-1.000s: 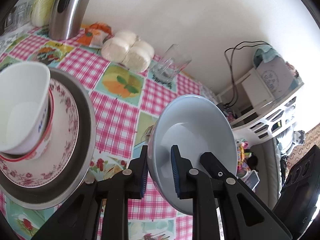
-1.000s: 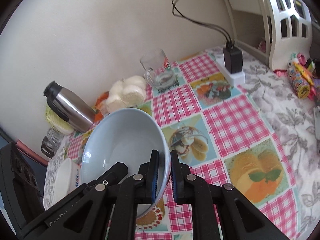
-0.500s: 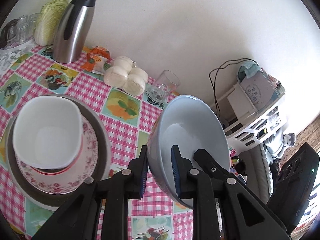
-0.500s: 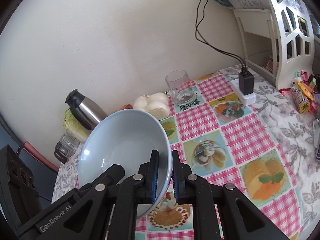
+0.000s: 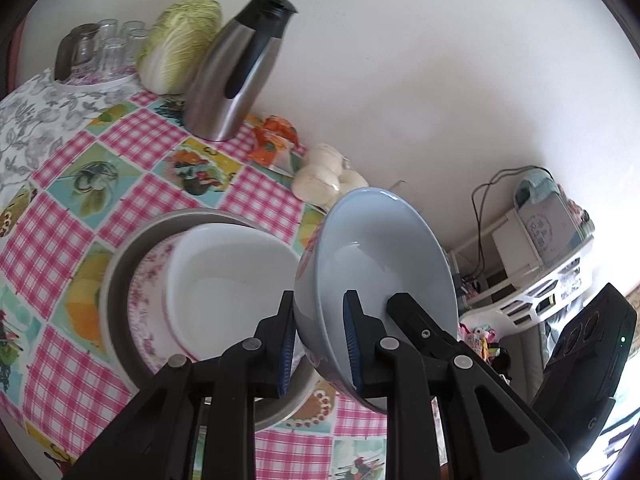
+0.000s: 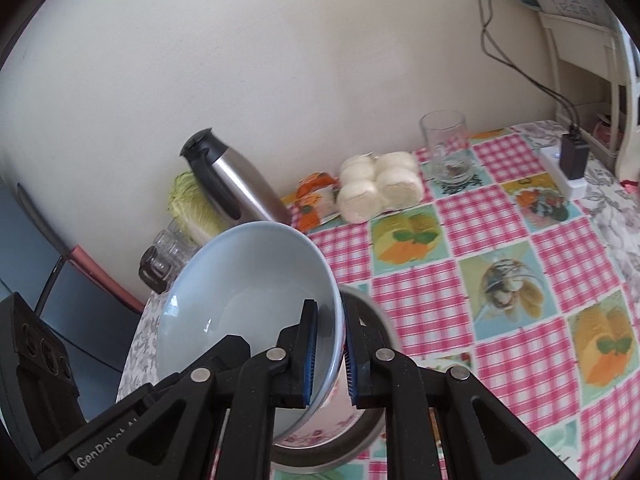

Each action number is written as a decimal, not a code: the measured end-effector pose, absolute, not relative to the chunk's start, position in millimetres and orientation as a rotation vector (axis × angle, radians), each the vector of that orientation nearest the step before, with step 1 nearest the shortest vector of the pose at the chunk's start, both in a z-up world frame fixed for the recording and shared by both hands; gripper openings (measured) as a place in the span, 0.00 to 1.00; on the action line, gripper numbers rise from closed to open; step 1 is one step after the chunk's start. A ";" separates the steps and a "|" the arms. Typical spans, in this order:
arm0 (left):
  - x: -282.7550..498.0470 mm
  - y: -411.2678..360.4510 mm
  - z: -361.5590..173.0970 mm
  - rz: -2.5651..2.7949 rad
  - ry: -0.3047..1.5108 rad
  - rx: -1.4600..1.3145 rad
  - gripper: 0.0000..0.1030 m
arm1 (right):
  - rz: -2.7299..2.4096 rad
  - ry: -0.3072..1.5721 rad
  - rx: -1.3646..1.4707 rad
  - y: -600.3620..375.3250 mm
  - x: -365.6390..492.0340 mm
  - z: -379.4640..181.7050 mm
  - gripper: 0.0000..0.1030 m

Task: Organize plates and bowls
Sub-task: 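Lower the pale blue bowl onto the stacked bowls in the basin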

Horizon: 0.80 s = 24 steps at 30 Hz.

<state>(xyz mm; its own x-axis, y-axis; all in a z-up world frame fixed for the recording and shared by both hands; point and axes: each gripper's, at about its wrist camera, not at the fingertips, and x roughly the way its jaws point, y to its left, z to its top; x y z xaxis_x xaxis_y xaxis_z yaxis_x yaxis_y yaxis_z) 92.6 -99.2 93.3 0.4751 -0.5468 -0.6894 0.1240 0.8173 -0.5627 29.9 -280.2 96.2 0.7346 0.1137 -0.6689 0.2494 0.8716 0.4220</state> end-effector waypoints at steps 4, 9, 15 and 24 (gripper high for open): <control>100.2 -81.7 84.6 -0.405 1.021 -0.498 0.22 | -0.059 0.778 0.492 -260.0 40.7 88.9 0.15; 107.7 -72.5 67.6 -0.387 1.074 -0.514 0.22 | -0.056 0.823 0.483 -249.4 51.2 74.2 0.15; 111.1 -65.7 59.4 -0.340 1.095 -0.507 0.22 | -0.060 0.858 0.460 -241.3 59.5 60.5 0.15; 114.4 -60.6 58.8 -0.323 1.099 -0.461 0.36 | -0.083 0.849 0.441 -241.5 59.5 58.5 0.15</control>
